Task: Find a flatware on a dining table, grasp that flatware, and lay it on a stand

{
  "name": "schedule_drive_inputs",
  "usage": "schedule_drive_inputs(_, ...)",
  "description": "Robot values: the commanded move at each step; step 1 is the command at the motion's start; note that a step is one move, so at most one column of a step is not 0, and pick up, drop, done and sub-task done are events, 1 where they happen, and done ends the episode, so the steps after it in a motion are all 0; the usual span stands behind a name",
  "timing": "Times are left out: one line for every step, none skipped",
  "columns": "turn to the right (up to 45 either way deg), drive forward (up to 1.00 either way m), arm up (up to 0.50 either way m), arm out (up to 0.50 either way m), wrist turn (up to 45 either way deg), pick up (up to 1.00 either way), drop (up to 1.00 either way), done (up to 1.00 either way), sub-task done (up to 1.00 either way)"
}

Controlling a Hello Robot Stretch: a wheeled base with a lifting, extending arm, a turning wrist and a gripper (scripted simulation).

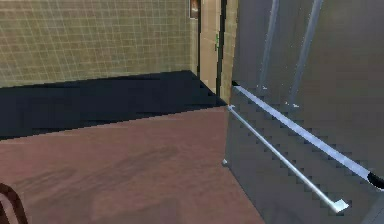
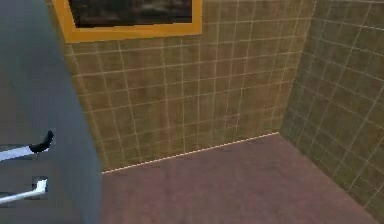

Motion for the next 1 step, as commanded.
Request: schedule_drive_inputs(-15.0, 0.0, 0.0, 0.0, 0.0, 0.0, 0.0, 0.0, 0.0)
